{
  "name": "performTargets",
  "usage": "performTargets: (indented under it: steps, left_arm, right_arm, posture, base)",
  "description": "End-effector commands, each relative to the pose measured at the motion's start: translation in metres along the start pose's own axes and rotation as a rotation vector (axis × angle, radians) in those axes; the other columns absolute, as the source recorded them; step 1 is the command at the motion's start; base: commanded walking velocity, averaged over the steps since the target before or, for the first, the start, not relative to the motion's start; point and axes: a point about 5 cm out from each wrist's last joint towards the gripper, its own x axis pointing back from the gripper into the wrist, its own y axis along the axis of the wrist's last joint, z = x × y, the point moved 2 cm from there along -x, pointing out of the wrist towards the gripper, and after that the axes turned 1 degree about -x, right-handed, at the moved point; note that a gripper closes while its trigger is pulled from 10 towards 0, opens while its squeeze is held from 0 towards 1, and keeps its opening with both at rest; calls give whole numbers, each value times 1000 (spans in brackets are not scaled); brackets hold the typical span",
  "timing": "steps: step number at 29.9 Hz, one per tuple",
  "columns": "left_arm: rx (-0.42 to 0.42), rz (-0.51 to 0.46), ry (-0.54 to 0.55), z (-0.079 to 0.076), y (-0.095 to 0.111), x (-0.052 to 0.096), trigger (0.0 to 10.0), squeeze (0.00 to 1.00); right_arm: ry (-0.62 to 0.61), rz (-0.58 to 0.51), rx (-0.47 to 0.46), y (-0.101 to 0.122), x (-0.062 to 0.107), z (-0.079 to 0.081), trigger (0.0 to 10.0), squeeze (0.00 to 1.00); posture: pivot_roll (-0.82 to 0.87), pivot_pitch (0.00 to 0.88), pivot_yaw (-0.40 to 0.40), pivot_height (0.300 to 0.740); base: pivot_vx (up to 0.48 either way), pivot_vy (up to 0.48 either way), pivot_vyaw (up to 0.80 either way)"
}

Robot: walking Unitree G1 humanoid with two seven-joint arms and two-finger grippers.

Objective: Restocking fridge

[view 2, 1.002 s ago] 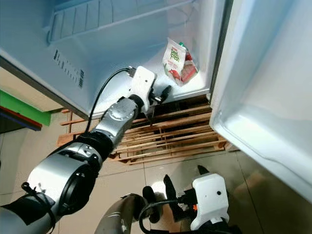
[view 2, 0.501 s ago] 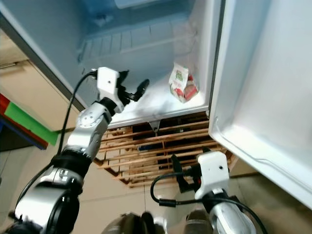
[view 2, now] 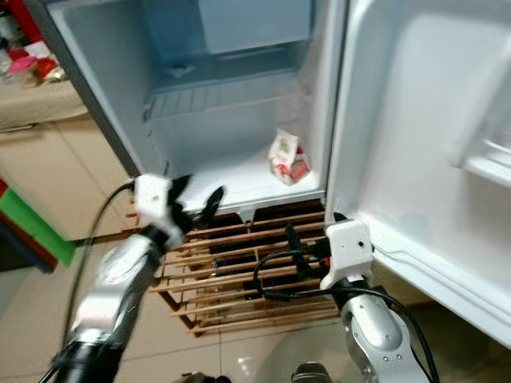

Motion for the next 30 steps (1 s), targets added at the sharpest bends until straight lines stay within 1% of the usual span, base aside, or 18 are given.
performTargets:
  steps: [1, 3, 4, 7, 14, 21, 25, 26, 27, 28, 29, 30]
  left_arm:
    - [-69, -66, 18, 3, 16, 8, 10000, 0]
    - [-65, -74, 31, 4, 18, 7, 10000, 0]
    - [-62, -76, 51, 5, 19, 3, 10000, 0]
    - [-78, -76, 54, 1, 20, -1, 10000, 0]
    - [-72, -66, 65, 1, 21, -9, 10000, 0]
    - [-69, -66, 60, 0, 21, -14, 10000, 0]
    - [-73, -62, 66, 0, 22, -22, 10000, 0]
    - [-73, -62, 66, 0, 22, -22, 10000, 0]
    - [-69, -54, 72, 0, 21, -23, 10000, 0]
    - [-33, -37, 100, 4, 18, -23, 10000, 0]
    - [-33, -37, 100, 4, 18, -23, 10000, 0]
    - [13, -12, 143, 11, 13, -21, 10000, 0]
  right_arm:
    - [-23, -42, 18, 5, -7, -6, 10000, 90]
    - [-25, -51, 31, 6, -9, -7, 10000, 94]
    - [-28, -65, 28, 7, -12, -8, 10000, 94]
    - [-34, -76, 10, 7, -14, -8, 10000, 94]
    - [-28, -68, 5, 1, -14, -6, 10000, 94]
    - [-35, -78, 6, 0, -16, -8, 10000, 98]
    - [-34, -80, 9, 0, -17, -8, 10000, 102]
    - [-34, -80, 9, 0, -17, -8, 10000, 102]
    - [-36, -79, 10, -1, -17, -8, 10000, 98]
    - [-45, -78, 9, -2, -17, -8, 10000, 102]
    - [-45, -78, 9, -2, -17, -8, 10000, 102]
    - [-54, -75, 6, -3, -16, -9, 10000, 102]
  posture:
    - [-176, 0, 113, 740]
    - [-173, 0, 112, 740]
    - [-169, 0, 113, 740]
    - [-171, 0, 114, 740]
    - [-191, 0, 126, 740]
    - [-201, 0, 133, 740]
    - [-202, 0, 137, 740]
    - [-202, 0, 137, 740]
    - [-202, 0, 137, 740]
    - [-204, 0, 142, 740]
    - [-204, 0, 142, 740]
    - [-206, 0, 148, 740]
  base:
    - [0, 0, 0]
    - [0, 0, 0]
    - [0, 0, 0]
    - [0, 0, 0]
    - [0, 0, 0]
    - [-308, 0, 0]
    - [0, 0, 0]
    - [0, 0, 0]
    - [0, 0, 0]
    - [0, 0, 0]
    - [0, 0, 0]
    - [0, 0, 0]
